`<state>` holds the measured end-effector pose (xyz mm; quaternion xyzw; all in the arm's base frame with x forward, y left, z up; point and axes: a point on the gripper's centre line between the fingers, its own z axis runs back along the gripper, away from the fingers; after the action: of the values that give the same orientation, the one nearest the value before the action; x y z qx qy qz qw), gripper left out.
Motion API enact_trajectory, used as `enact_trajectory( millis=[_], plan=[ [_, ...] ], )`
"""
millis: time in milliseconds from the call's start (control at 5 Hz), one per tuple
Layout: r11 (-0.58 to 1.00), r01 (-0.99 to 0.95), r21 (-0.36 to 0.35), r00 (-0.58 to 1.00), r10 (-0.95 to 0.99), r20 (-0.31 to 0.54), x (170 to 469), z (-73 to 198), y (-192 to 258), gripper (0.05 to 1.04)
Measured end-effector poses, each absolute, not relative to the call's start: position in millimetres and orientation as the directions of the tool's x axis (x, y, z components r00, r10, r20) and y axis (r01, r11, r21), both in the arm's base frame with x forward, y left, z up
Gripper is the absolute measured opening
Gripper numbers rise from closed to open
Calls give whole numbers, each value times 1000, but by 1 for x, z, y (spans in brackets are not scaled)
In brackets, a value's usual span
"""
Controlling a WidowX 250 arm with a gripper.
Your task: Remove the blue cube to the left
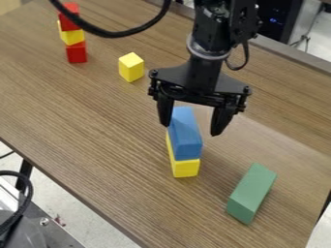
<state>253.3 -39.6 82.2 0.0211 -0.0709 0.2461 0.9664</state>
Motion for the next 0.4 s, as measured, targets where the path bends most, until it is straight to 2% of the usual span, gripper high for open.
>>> enact_trajectory(
  millis=[200,400],
  plan=[
    [878,-478,5,871,473,135,254,77,-41,997],
    [881,-472,9,875,468,122,255,71,-42,950]
  ],
)
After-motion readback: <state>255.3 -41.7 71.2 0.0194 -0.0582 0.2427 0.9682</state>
